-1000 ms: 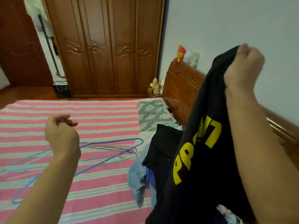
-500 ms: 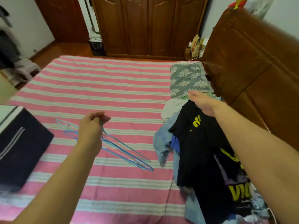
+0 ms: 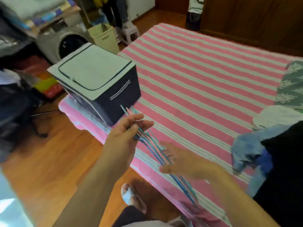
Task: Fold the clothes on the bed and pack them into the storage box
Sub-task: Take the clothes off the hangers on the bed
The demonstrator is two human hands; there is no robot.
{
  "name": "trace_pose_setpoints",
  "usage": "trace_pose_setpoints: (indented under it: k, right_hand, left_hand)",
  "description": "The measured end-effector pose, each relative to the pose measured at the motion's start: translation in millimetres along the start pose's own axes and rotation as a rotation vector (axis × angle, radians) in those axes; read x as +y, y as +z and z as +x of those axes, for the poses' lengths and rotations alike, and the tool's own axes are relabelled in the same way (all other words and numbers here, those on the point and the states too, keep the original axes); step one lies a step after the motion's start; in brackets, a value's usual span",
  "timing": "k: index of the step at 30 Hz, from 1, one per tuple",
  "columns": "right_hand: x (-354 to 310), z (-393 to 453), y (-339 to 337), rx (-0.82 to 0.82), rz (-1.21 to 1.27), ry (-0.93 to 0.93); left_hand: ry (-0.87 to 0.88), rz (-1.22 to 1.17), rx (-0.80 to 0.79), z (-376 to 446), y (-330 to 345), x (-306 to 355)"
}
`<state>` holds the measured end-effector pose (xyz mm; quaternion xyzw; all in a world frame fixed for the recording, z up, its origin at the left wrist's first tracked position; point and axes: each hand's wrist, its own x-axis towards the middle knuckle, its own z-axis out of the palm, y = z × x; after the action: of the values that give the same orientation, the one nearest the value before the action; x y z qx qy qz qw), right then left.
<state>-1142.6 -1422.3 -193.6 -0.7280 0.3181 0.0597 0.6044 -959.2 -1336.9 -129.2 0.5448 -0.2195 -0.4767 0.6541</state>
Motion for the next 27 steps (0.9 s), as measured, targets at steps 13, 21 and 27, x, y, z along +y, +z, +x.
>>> trace_pose_setpoints:
  k: [13,21,27]
  right_hand:
    - [-228,287,249,-0.716,0.206,0.027]
    - [-381,399,440,-1.018,-0.086,-0.051]
    - [-451,460,609,-1.289,-0.198,-0.027]
  left_hand:
    - [0.241,0.181,0.325,-19,-418,133]
    - [0.267,0.357,0.973,-125,-588,188]
    - [0.453,-0.280,1.274,-192,-713,227]
